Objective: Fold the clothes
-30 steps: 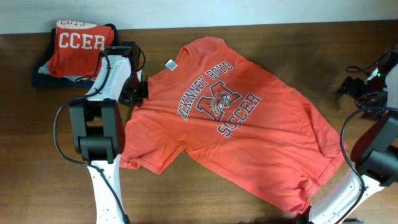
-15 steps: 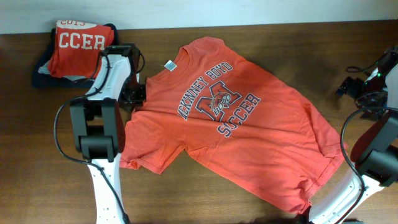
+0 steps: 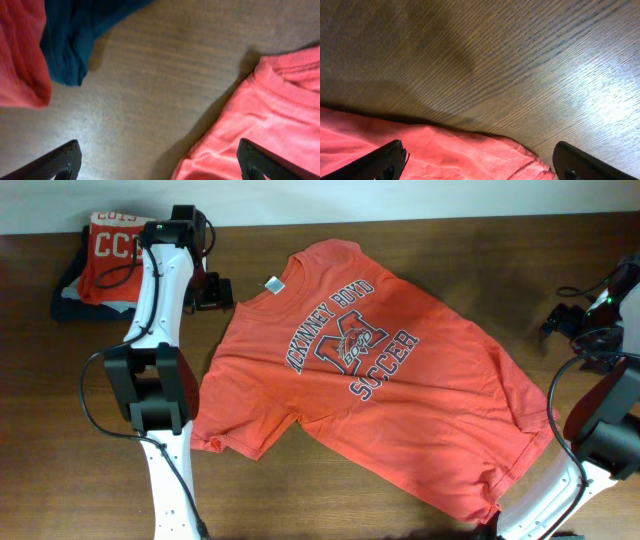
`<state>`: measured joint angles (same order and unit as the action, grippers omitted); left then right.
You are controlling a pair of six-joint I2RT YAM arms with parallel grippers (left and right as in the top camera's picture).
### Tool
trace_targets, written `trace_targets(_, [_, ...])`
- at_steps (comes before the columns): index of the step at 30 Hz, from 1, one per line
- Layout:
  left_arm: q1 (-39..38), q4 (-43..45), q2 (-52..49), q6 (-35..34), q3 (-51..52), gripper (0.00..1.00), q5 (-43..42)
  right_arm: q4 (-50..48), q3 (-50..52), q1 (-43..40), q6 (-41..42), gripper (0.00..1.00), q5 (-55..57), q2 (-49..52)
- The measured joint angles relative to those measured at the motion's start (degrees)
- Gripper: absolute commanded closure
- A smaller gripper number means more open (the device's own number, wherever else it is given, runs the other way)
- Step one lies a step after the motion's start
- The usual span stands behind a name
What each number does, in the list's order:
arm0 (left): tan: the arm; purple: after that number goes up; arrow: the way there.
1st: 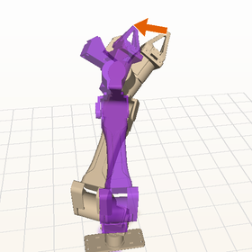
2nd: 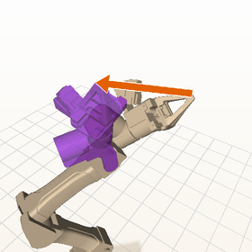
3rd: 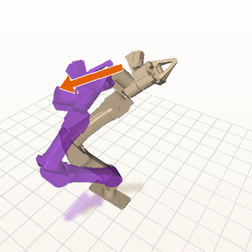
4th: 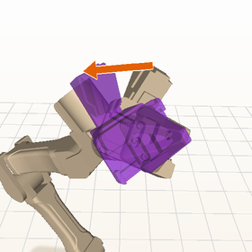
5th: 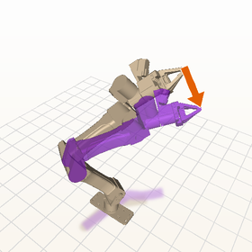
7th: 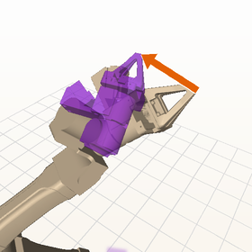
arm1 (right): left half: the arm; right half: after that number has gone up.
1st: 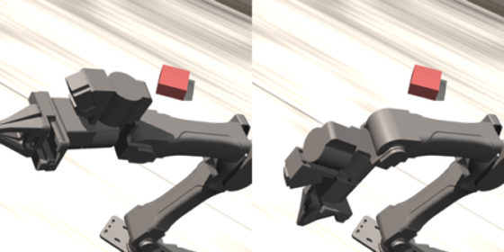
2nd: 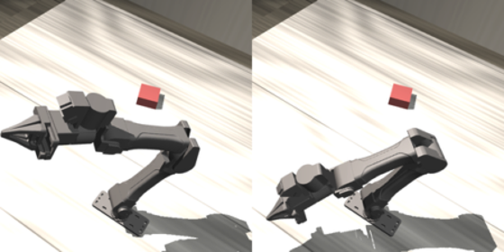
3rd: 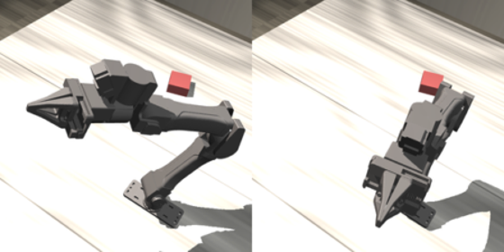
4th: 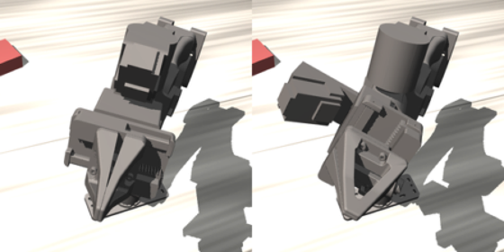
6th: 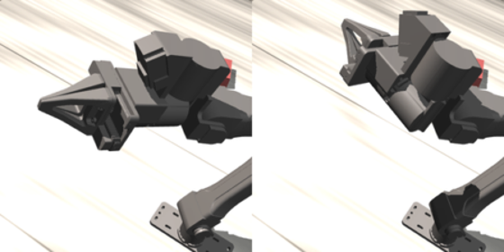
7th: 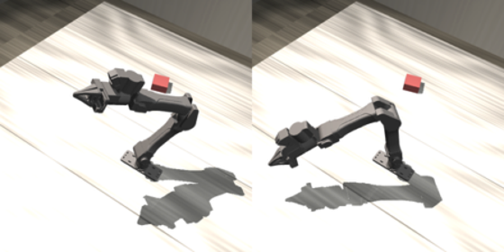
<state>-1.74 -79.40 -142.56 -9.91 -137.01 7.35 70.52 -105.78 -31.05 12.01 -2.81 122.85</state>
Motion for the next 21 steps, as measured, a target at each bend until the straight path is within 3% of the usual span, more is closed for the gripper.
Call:
trace_targets(18, [-0.02,1.03,-0.02,0.0,0.0,0.01,0.0,-2.19,0.0,0.0,0.0,0.01,-0.07,0.0])
trace_targets(21, [-0.02,1.05,-0.02,0.0,0.0,0.01,0.0,1.51,-0.02,0.0,0.0,0.01,-1.31,0.0])
